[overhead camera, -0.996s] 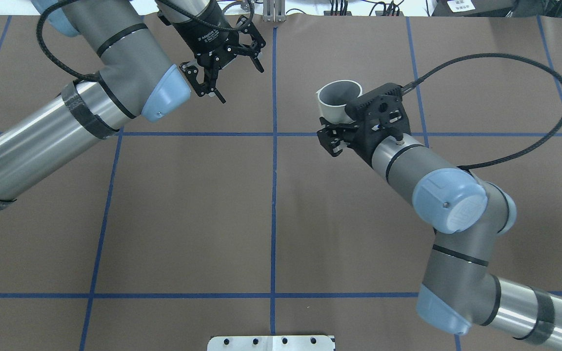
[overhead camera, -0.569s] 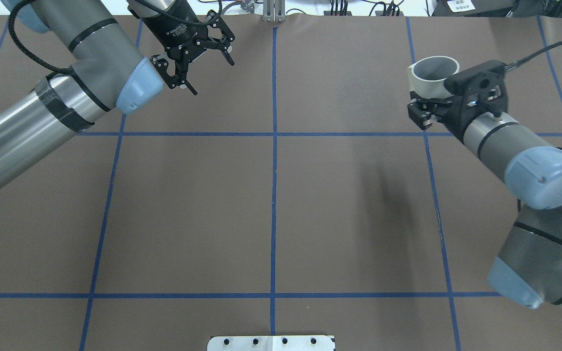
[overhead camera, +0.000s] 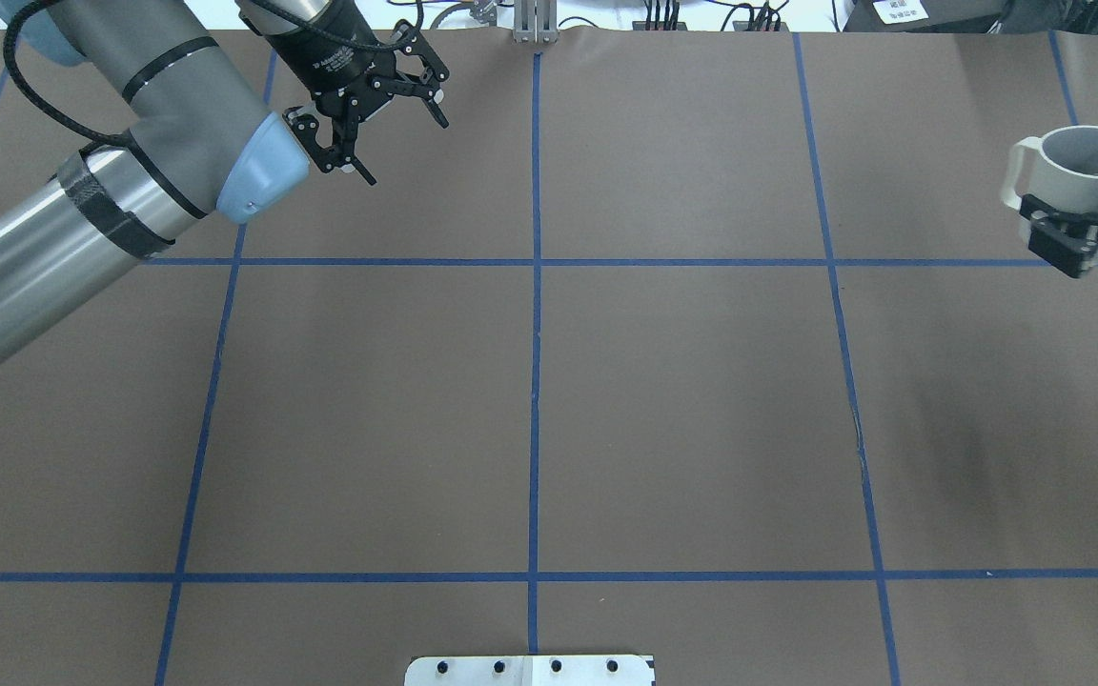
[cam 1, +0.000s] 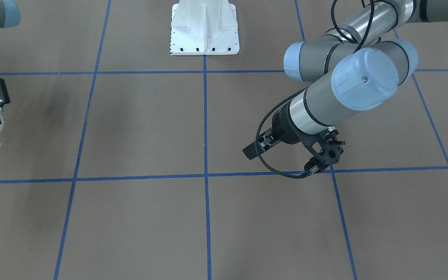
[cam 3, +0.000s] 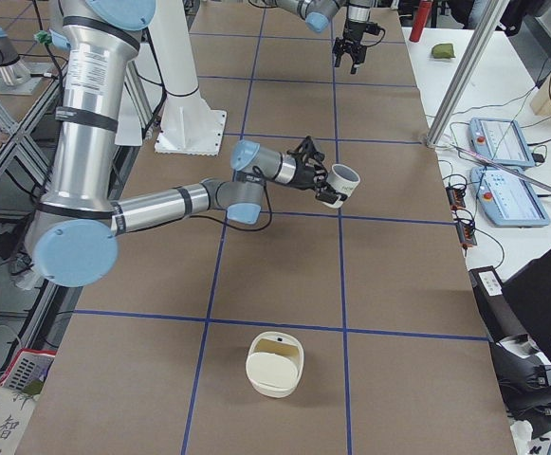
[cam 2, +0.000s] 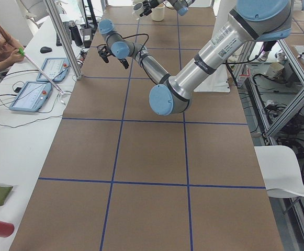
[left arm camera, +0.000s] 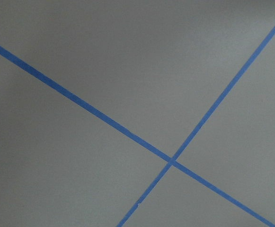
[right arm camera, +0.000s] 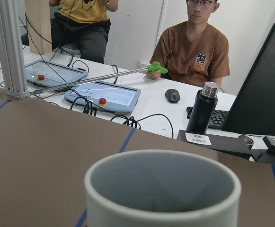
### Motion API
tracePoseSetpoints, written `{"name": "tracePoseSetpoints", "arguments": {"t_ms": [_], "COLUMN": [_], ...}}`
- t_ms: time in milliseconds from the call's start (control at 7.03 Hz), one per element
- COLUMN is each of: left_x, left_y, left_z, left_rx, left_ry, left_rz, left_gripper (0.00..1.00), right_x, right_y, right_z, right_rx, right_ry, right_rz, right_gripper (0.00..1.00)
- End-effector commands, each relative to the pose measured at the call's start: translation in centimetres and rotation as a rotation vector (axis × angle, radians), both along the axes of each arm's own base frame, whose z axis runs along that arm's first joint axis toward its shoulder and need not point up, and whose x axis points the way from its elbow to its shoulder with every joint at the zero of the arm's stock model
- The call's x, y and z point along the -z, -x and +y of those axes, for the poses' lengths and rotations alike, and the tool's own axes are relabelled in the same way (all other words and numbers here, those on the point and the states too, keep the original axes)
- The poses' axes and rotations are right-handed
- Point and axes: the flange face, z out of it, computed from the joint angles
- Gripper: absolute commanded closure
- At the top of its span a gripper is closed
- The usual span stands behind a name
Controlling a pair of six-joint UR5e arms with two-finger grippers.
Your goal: Left arm hands cup to right arm to dump lemon
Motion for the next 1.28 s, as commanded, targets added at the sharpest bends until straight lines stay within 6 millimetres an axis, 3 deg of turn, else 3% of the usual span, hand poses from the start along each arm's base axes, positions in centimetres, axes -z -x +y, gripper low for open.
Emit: {"name": "tracePoseSetpoints", "arguments": {"t_ms": [0,285,569,712,996,1139], "left_x": [0.4,0.6,0.8,0.8,0.9,1.3], "left_y": [0.2,0.1,0.1,0.1,0.2,0.3], "left_z": [0.3,0.5,0.6,0.6,0.7,0.9], "left_rx": [0.000,-0.003,-0.003,-0.003,-0.003,-0.003], "left_ry": [-0.008,-0.013,-0.015,-0.016,-0.018,-0.026], "left_rz": [0.006,0.010,0.010,0.011,0.013,0.018], "left_gripper": [0.00,0.00,0.00,0.00,0.00,0.00], "right_x": [-6.1,-12.3,-14.9,-16.0,-20.3,-21.0], "right_y": [-8.7,-10.2,-11.3,-11.8,-13.3,-13.7], "right_z": [4.4,6.0,8.3,9.4,12.0,12.3], "right_rx": [0.019,0.043,0.056,0.061,0.050,0.032], "right_ry": [0.029,-0.007,-0.034,-0.010,0.012,0.020], "right_rz": [-0.053,-0.099,-0.155,-0.295,-0.403,-0.510], "right_gripper": [0.97,0.97,0.96,0.97,0.96,0.97]}}
